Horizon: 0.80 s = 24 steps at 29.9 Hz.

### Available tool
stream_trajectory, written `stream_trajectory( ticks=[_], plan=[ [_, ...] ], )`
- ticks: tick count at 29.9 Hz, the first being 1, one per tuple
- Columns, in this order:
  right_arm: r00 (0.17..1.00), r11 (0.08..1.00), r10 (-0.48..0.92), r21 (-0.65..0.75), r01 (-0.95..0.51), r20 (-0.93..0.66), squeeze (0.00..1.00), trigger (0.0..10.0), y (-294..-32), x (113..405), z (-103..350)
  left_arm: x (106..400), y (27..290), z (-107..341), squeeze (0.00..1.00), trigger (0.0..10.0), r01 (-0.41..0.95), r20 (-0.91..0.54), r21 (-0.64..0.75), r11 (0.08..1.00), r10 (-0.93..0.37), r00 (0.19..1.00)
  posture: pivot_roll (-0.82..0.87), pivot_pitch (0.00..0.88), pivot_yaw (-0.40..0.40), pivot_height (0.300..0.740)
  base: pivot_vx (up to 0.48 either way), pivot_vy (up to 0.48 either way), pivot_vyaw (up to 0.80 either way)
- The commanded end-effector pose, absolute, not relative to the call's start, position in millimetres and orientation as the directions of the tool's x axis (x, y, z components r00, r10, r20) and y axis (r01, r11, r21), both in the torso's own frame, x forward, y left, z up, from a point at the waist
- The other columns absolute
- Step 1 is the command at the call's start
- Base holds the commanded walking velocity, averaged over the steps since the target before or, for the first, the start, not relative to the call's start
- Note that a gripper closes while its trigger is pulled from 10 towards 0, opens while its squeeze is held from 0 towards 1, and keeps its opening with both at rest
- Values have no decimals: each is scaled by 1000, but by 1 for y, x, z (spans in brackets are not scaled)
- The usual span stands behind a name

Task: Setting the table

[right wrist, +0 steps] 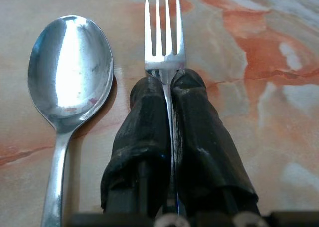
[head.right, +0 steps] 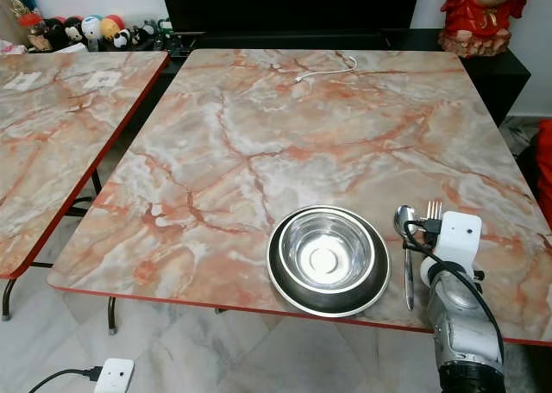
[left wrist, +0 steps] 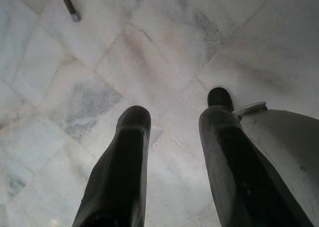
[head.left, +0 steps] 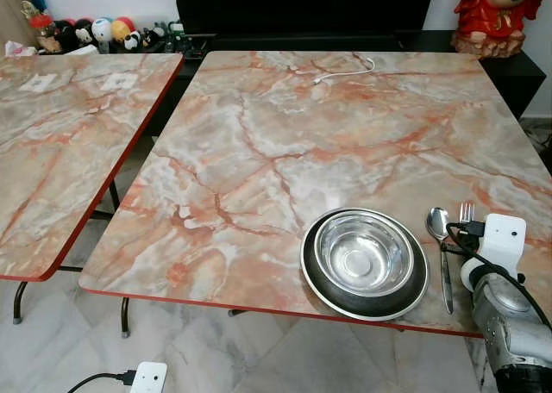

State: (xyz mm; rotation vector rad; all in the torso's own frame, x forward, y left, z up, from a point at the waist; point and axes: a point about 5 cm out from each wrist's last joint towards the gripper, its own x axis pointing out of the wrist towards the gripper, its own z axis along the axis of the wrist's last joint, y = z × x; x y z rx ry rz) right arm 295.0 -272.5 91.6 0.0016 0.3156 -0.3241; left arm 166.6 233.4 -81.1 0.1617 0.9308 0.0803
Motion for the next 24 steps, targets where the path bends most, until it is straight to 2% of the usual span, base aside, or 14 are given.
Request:
stream_trajectory(
  ticks=[1,5,6,16,20,21,22,24],
  plan=[
    [898,948,-312,-45,314,-311,0,10000,-271,293,90,159,237,-84,0,10000,-5,-806,175,985,146,573,-112,106,63,740,0,0,0],
    [894,947,-316,-47,318,-318,0,10000,-271,292,89,159,236,-84,0,10000,-4,-806,175,985,146,574,-110,105,63,740,0,0,0],
    [894,947,-316,-46,319,-319,416,10000,-271,292,89,159,236,-84,0,10000,-4,-806,175,985,146,574,-109,106,63,740,0,0,0],
    [891,946,-318,-44,322,-323,361,10000,-271,291,88,160,234,-84,0,10000,-3,-805,175,985,144,576,-109,105,63,740,0,0,0],
    [891,946,-318,-41,322,-324,369,10000,-270,291,88,160,235,-84,0,10000,-3,-805,175,985,144,576,-107,106,63,740,0,0,0],
    [891,946,-317,-40,322,-324,596,10000,-270,291,87,160,235,-83,0,10000,-3,-805,175,985,144,576,-108,104,63,740,0,0,0],
    [891,946,-316,-39,322,-325,667,10000,-270,291,87,161,236,-83,0,10000,-3,-804,175,985,145,576,-108,104,63,740,0,0,0],
    [892,947,-314,-37,320,-325,655,10000,-270,291,87,161,236,-83,0,10000,-3,-804,175,985,145,576,-108,104,64,740,0,0,0]
  ],
)
